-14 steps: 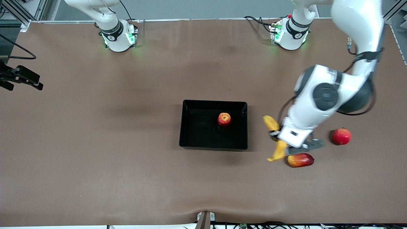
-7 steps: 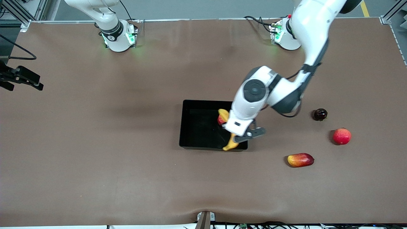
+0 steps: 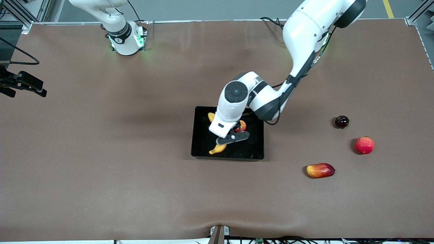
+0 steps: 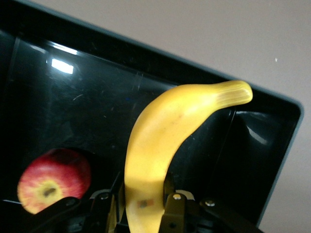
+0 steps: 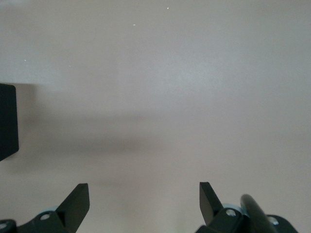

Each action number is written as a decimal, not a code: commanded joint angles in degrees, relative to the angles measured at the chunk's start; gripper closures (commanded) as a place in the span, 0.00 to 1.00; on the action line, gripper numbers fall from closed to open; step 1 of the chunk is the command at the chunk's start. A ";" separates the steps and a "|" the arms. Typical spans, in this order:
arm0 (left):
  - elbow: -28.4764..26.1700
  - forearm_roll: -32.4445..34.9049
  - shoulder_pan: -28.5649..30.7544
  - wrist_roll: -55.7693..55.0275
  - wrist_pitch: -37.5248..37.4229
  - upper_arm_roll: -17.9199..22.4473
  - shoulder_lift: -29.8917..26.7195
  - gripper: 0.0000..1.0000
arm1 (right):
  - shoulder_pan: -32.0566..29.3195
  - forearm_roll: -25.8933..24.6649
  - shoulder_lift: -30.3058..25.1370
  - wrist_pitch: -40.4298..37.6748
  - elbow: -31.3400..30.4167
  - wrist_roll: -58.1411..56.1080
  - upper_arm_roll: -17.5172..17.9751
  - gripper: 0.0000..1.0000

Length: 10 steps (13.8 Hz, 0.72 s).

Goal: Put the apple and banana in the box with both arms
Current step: 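Lower the banana into the tray beside the apple and release it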

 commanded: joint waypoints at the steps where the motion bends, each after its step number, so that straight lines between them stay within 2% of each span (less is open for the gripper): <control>1: 2.11 1.26 -2.69 -0.95 2.93 2.21 3.16 1.00 | -0.40 -0.95 0.35 0.18 0.42 -0.20 0.24 0.00; 3: 2.02 1.26 -4.19 -0.78 3.65 4.41 4.05 1.00 | -0.40 -0.95 0.35 0.18 0.42 -0.20 0.24 0.00; 7: 1.94 1.17 -4.19 -1.12 4.87 4.60 6.33 1.00 | -0.31 -1.13 0.44 0.18 0.51 -0.20 0.24 0.00; 8: 1.76 1.17 -4.19 -1.48 5.05 4.68 6.60 0.96 | -0.31 -1.13 0.44 0.09 0.51 -0.20 0.24 0.00; 9: 1.76 1.26 -4.19 -1.48 5.05 4.68 6.69 0.82 | -0.31 -1.21 0.44 0.09 0.51 -0.20 0.24 0.00; 10: 1.76 1.35 -4.19 -1.30 5.05 4.77 6.51 0.49 | -0.22 -1.13 0.44 0.09 0.51 -0.20 0.24 0.00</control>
